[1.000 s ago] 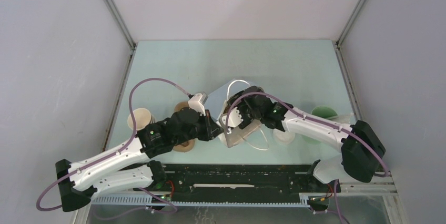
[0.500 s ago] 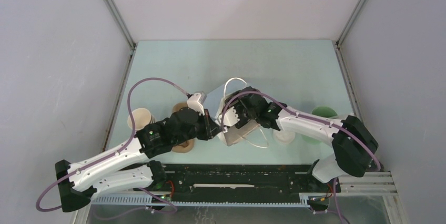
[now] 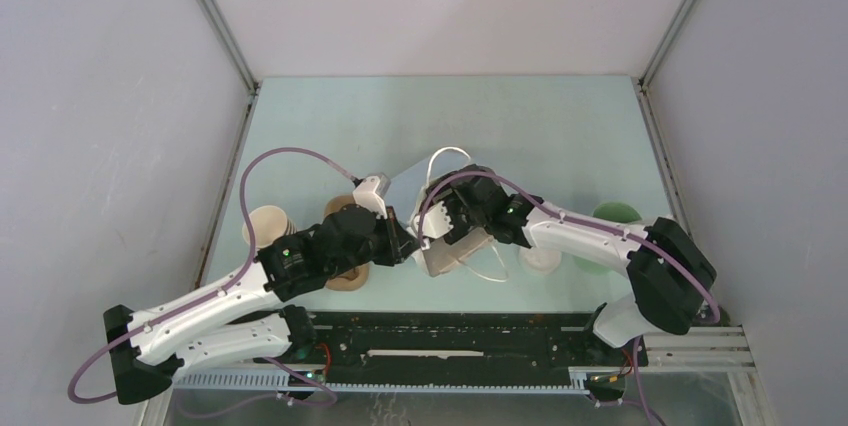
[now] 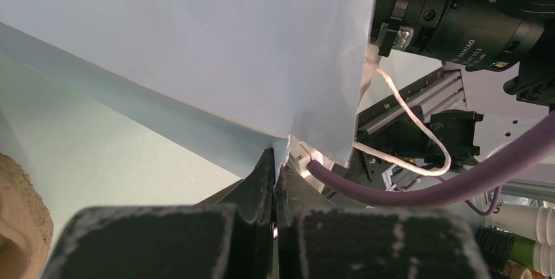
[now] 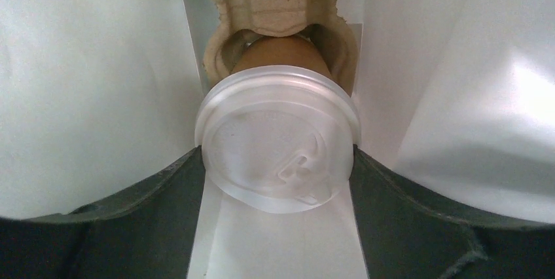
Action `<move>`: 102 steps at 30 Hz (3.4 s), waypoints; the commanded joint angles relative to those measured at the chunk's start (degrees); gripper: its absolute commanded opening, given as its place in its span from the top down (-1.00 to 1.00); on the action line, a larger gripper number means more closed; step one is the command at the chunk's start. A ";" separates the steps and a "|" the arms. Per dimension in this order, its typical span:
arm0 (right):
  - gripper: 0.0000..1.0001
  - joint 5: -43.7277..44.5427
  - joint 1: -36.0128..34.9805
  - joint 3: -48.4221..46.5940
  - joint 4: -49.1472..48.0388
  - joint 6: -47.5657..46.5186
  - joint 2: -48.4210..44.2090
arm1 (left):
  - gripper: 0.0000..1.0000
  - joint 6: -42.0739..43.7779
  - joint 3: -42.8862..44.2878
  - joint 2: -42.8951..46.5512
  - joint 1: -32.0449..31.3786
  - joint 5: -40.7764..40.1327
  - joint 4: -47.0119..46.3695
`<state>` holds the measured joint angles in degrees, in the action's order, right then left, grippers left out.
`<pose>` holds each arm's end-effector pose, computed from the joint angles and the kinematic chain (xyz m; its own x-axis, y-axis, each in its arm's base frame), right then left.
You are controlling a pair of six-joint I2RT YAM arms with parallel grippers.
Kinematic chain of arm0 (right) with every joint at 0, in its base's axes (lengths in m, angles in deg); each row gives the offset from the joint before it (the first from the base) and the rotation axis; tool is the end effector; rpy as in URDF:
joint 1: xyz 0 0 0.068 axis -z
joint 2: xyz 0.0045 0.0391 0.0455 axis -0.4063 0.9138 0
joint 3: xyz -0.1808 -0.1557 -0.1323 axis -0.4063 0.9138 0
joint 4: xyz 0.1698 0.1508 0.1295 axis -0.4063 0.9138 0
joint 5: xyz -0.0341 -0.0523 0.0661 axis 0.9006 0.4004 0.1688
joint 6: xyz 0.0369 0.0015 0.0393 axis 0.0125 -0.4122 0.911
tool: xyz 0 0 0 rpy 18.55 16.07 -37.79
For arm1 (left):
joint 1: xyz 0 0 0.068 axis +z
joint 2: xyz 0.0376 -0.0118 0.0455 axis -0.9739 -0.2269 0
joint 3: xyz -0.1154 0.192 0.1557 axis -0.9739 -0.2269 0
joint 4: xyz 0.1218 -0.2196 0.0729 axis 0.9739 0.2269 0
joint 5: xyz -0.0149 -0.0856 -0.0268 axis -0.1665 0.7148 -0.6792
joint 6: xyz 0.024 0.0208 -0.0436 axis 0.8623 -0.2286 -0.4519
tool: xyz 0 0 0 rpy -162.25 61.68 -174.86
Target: Pack the takeout coffee
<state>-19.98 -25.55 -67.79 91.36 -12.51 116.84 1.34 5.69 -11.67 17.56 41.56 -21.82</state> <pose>0.2141 0.2484 0.2271 0.6430 -0.7565 -0.1193 -0.5582 -0.3563 -0.7494 0.0992 -0.1547 0.2997 -0.7498 -0.1774 -0.6374 0.3105 0.7563 -0.5758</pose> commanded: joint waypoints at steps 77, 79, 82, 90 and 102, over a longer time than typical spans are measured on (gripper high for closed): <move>-0.99 39.70 -14.29 -17.48 22.71 63.47 -37.94 | 0.99 -27.97 0.52 -2.84 28.33 35.06 -19.14; -0.99 38.28 -12.85 -17.48 24.04 65.30 -37.82 | 0.98 -29.31 -0.97 -2.90 29.34 35.20 -20.47; -0.99 35.34 -11.01 -17.48 25.74 67.47 -37.61 | 0.95 -30.87 -3.04 -2.49 30.35 35.03 -22.01; -0.99 29.78 -6.99 -17.76 26.52 70.45 -36.83 | 0.57 -29.63 -5.25 1.02 30.41 33.51 -18.43; -0.99 30.73 -6.73 -29.13 42.53 84.01 -33.92 | -0.68 -10.31 4.77 8.91 30.43 24.65 1.23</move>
<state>9.22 -32.63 -92.14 126.24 63.05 84.06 -18.70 5.45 -6.34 47.68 70.19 -27.61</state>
